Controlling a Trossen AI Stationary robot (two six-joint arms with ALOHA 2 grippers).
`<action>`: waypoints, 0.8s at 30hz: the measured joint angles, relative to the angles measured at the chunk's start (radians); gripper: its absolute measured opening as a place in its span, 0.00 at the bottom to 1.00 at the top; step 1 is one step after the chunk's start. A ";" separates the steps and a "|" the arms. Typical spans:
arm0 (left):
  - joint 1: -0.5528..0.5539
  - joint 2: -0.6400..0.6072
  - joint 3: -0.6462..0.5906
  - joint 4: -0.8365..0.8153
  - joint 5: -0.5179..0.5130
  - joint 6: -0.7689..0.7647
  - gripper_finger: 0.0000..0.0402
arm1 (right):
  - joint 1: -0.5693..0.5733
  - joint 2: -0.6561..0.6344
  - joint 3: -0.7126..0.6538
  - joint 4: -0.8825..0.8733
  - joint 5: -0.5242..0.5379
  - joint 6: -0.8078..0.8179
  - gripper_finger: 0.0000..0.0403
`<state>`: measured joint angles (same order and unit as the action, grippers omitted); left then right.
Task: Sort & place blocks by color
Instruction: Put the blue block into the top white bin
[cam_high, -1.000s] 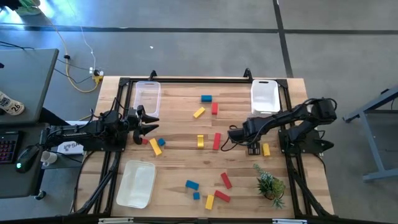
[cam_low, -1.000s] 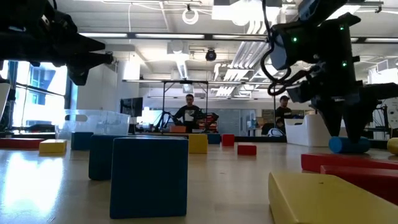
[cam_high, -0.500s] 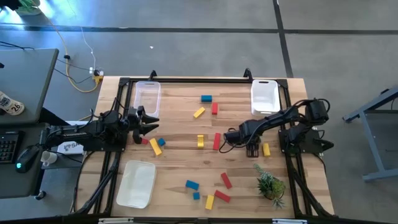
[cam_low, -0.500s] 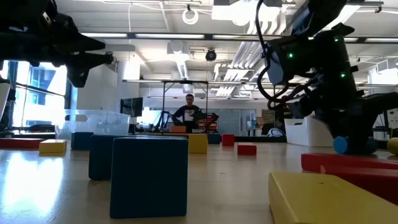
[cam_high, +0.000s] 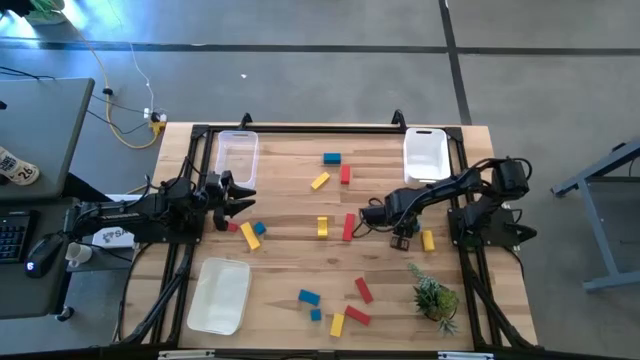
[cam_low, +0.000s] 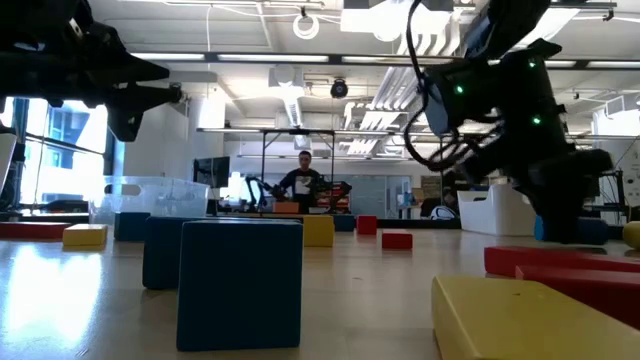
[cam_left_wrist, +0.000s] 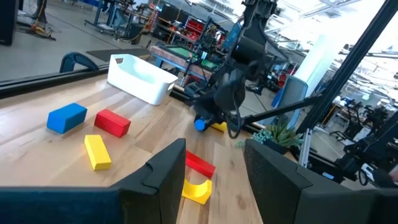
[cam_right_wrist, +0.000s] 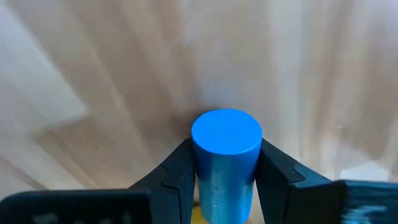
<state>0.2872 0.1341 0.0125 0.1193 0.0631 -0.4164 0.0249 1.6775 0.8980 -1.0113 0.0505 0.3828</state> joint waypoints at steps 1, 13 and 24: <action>0.000 0.000 0.000 -0.001 0.000 0.000 0.38 | -0.005 -0.007 0.009 0.002 0.001 0.020 0.26; 0.000 0.000 0.000 -0.004 -0.004 0.003 0.38 | -0.112 -0.068 0.207 -0.050 0.234 0.214 0.26; 0.000 0.000 0.000 -0.019 -0.003 0.022 0.38 | -0.321 -0.103 0.342 -0.132 0.473 0.275 0.26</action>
<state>0.2874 0.1345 0.0128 0.0998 0.0597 -0.3948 -0.2958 1.5745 1.2403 -1.1432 0.5231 0.6575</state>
